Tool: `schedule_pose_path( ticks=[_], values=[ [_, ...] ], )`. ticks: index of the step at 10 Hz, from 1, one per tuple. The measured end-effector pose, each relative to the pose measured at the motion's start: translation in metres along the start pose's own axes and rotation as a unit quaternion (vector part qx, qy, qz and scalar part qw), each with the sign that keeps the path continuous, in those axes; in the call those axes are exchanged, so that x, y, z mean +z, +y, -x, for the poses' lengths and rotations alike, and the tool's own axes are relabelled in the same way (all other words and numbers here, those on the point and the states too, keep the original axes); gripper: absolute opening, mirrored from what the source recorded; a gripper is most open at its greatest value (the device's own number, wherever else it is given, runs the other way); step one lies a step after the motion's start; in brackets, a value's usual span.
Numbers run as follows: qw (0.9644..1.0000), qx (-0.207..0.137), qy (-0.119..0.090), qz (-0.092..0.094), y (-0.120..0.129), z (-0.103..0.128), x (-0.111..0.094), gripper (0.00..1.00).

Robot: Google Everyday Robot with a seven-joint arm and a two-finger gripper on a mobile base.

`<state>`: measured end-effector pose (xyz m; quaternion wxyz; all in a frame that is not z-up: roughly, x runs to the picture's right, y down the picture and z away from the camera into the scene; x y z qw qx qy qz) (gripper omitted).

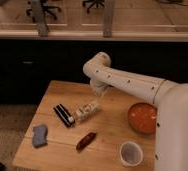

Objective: Knock the bottle over

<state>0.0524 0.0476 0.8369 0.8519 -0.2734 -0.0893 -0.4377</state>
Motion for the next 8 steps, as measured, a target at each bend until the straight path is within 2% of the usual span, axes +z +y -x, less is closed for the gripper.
schedule_pose_path(
  ticks=[8],
  values=[
    [0.9999,-0.011,-0.001,-0.003,-0.0006,0.0025,0.0021,0.02]
  ],
)
